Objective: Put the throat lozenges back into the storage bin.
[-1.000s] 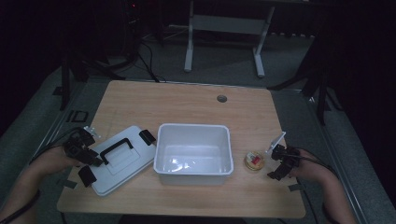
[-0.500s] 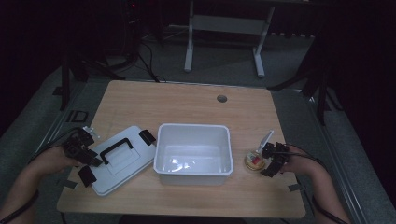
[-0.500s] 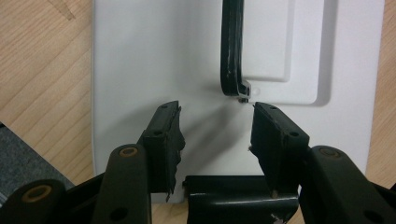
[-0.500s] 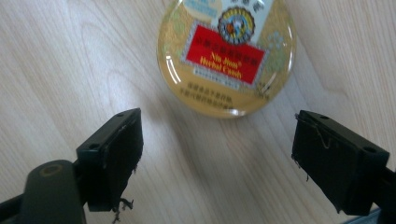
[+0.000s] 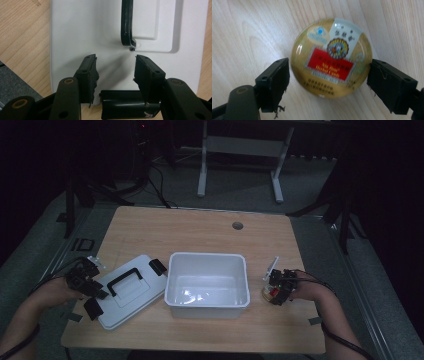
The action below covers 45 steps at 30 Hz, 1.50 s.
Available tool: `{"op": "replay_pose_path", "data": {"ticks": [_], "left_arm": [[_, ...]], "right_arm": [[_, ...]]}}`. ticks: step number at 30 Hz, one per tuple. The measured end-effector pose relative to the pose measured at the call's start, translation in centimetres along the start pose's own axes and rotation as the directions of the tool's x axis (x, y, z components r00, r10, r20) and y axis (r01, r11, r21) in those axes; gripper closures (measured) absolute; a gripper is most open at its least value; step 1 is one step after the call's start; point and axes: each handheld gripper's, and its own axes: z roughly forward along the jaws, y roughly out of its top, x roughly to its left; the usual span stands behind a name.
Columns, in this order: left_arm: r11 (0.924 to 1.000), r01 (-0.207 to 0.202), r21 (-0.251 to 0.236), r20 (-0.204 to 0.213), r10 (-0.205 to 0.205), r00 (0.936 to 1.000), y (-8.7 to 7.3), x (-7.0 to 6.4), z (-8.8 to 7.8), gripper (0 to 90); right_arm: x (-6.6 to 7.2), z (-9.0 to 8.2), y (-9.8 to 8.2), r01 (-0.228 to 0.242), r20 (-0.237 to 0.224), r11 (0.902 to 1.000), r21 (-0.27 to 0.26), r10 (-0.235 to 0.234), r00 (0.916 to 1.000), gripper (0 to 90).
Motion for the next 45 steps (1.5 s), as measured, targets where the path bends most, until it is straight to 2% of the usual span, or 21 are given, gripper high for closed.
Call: {"op": "replay_pose_path", "data": {"ticks": [8,16,18,24,37,45], "left_arm": [[1.0000,0.000,0.001,-0.004,0.000,1.0000,-0.1,0.1,-0.1,51.8],[1.0000,0.000,0.002,-0.003,0.000,1.0000,0.1,0.1,-0.2,51.7],[1.0000,0.001,0.002,-0.001,-0.001,1.0000,0.1,0.1,-0.2,51.8],[1.0000,-0.001,0.003,-0.004,0.001,1.0000,0.2,0.0,-0.2,51.7],[0.9999,-0.003,0.015,-0.012,0.003,0.9999,0.2,-0.1,-0.4,51.7],[0.9999,-0.004,0.013,-0.013,0.004,0.9999,0.3,-0.1,-0.5,51.7]], "right_arm": [[0.0,0.5,0.9,0.010,-0.011,0.9998,0.017,-0.009,0.9999,18.5],[0.1,0.6,1.3,0.038,-0.006,0.9988,0.032,-0.038,0.9993,19.6],[0.2,0.3,1.4,0.040,-0.021,0.9986,0.035,-0.039,0.9990,19.6],[0.8,-1.1,1.3,0.086,-0.053,0.9955,0.039,-0.084,0.9951,19.7],[2.6,-5.5,1.6,0.146,-0.018,0.9868,0.070,-0.145,0.9892,19.7],[4.1,-8.1,2.3,0.214,-0.016,0.9726,0.090,-0.214,0.9768,19.7]]}}
